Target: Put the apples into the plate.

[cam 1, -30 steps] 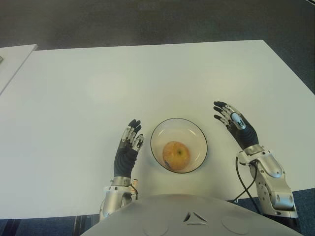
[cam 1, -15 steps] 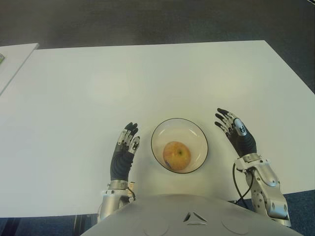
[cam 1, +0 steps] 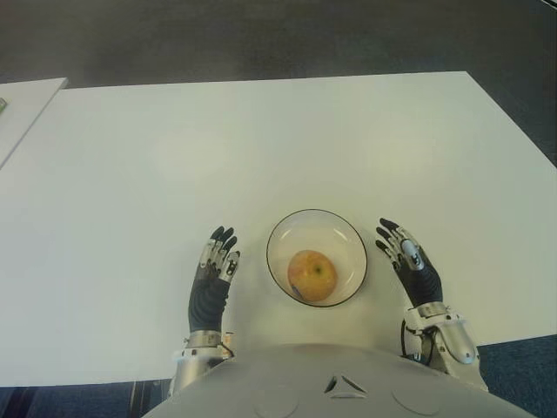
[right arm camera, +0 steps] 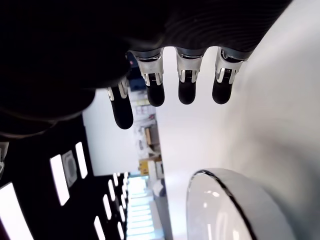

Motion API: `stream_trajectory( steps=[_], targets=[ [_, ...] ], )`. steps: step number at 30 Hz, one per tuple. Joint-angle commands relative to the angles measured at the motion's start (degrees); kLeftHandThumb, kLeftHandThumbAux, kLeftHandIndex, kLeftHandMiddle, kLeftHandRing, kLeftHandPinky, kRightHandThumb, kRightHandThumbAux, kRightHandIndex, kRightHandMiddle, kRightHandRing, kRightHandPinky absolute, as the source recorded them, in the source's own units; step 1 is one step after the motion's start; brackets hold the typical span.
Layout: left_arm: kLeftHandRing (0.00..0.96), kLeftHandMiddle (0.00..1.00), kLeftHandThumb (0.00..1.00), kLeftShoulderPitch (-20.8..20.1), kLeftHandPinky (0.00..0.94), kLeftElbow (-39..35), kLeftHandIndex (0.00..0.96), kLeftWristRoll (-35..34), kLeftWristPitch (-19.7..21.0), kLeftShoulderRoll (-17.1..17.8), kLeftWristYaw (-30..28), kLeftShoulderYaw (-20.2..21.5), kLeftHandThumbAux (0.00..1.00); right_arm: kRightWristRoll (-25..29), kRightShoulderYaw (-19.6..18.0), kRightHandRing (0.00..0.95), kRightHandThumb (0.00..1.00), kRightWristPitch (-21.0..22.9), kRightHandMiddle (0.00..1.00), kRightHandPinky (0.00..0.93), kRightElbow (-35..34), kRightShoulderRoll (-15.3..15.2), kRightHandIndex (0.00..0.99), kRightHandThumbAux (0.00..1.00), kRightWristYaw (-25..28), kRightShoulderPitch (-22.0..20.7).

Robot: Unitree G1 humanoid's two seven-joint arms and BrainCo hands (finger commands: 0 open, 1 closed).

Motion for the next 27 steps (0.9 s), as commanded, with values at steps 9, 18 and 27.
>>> stream_trajectory(
  steps=[9, 18, 27],
  targets=[
    [0.079, 0.085, 0.16, -0.44, 0.103, 4.55, 0.074, 8.84, 0.83, -1.83, 4.45, 0.32, 0.599, -0.25, 0.79, 0.094, 0.246, -4.87, 0.131, 0.122, 7.14, 2.05, 0.159, 0.399, -0.33, -0.37],
    [0.059, 0.062, 0.127, -10.24, 0.098, 21.79, 0.061, 6.58, -5.93, -3.22, 1.76, 4.33, 0.612, 1.65, 1.11, 0.101, 0.252, -10.75, 0.14, 0.121, 10.9, 3.69, 0.109, 0.424, 1.65, -0.78],
    [0.09, 0.09, 0.127, -11.37, 0.155, 25.56, 0.08, 3.55, -12.33, -4.38, -0.99, 5.2, 0.625, 2.1, 0.95, 0.1, 0.238, -13.02, 0.143, 0.104, 13.94, 4.63, 0.091, 0.488, 2.0, -1.97]
  ],
)
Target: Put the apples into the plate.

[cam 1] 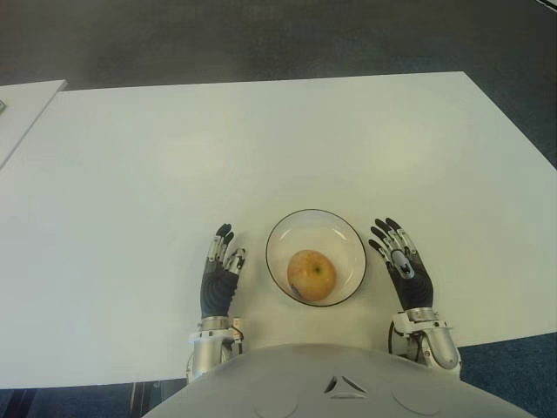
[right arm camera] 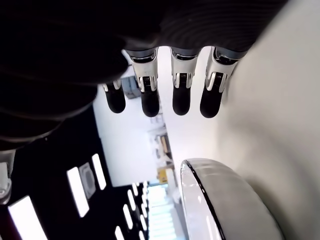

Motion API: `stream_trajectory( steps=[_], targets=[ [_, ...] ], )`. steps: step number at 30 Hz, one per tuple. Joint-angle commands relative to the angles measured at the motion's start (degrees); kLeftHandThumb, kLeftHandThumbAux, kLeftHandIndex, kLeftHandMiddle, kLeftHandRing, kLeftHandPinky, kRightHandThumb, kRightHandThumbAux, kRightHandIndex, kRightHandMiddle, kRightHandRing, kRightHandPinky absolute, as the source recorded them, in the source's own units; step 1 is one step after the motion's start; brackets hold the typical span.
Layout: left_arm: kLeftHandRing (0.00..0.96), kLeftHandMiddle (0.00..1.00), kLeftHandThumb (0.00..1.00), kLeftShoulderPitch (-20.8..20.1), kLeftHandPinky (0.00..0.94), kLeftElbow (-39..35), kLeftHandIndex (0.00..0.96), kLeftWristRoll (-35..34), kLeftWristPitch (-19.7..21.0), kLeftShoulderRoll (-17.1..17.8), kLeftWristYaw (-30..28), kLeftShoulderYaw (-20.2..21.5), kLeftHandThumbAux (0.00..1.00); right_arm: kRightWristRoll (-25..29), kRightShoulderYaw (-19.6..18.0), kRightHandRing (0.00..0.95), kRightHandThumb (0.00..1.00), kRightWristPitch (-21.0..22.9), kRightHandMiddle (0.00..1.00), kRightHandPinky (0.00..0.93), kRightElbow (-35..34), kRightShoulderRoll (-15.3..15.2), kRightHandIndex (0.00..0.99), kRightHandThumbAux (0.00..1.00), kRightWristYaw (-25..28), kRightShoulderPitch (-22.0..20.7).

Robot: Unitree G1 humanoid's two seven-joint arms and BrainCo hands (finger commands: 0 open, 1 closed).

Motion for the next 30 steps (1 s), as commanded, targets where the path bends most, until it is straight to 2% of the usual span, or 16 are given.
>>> stream_trajectory(
  steps=[1, 5, 13, 30],
  targets=[
    [0.09, 0.091, 0.129, 0.35, 0.153, 3.59, 0.08, -1.6, -0.62, -0.54, -1.58, 0.92, 0.625, 0.45, 0.03, 0.1, 0.237, 0.79, 0.144, 0.105, 2.96, 0.58, 0.091, 0.491, -0.06, -0.56],
    [0.083, 0.087, 0.135, -0.57, 0.128, 5.07, 0.075, -1.48, -1.52, -0.76, -2.07, 1.58, 0.624, 0.31, 0.0, 0.1, 0.227, 0.64, 0.145, 0.092, 4.21, 0.75, 0.085, 0.511, -0.04, -0.94],
    [0.073, 0.08, 0.138, -5.0, 0.113, 11.09, 0.075, 0.04, -2.09, -0.95, -1.8, 3.64, 0.625, -0.66, 0.37, 0.087, 0.215, 0.19, 0.129, 0.08, 6.12, 1.45, 0.072, 0.517, -0.97, -1.68],
    [0.061, 0.075, 0.132, -6.66, 0.098, 12.38, 0.078, 0.49, -2.5, -0.85, -3.32, 5.2, 0.646, -2.52, 1.44, 0.079, 0.189, 0.41, 0.116, 0.089, 6.37, 2.08, 0.067, 0.544, -3.14, -1.92]
  ],
)
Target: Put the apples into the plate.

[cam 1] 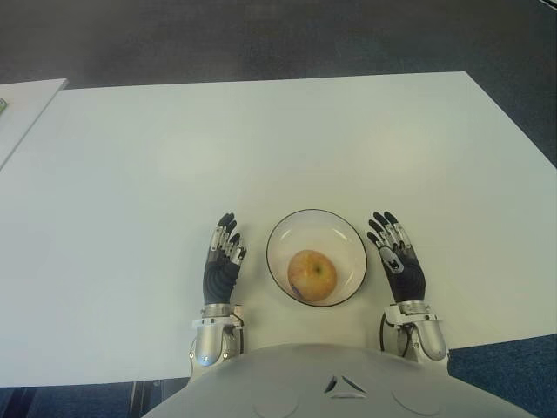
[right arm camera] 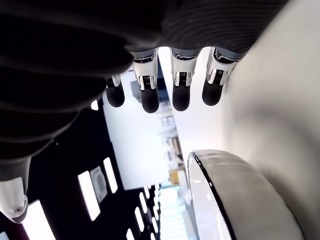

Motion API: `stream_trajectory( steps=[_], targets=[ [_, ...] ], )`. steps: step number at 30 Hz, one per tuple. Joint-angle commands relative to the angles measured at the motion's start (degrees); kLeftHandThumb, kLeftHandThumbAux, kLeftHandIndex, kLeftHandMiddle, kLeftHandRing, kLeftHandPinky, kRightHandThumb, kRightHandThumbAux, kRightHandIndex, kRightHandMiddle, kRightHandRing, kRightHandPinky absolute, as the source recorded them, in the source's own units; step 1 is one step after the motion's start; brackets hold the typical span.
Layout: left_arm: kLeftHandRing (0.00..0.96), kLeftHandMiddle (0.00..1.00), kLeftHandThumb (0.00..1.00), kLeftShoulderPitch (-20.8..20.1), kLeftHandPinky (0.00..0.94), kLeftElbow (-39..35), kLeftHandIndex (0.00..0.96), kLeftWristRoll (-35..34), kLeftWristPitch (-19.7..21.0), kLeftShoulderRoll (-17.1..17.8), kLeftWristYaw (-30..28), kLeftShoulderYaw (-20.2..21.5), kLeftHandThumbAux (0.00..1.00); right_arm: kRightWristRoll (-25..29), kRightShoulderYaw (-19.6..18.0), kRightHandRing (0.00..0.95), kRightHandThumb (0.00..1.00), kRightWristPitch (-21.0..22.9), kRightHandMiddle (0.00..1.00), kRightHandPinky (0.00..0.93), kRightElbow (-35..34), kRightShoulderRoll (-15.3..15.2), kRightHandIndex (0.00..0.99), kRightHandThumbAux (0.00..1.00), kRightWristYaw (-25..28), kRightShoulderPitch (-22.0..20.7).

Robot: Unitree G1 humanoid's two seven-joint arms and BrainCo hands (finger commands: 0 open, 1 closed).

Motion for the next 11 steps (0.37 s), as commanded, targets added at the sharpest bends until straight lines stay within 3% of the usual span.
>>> stream_trajectory(
  steps=[1, 11],
  targets=[
    [0.06, 0.074, 0.13, 0.27, 0.099, 3.42, 0.077, 0.5, 2.42, 0.28, -0.25, 0.98, 0.648, -0.83, 0.38, 0.078, 0.189, 2.16, 0.116, 0.09, 2.81, 0.43, 0.068, 0.545, -0.94, 1.01],
    [0.056, 0.069, 0.131, 0.75, 0.092, 2.88, 0.073, 0.38, 3.59, 0.53, -1.05, 0.78, 0.643, -0.74, 0.24, 0.062, 0.191, 1.91, 0.1, 0.083, 3.06, 0.76, 0.086, 0.567, -1.59, 0.9]
  ],
)
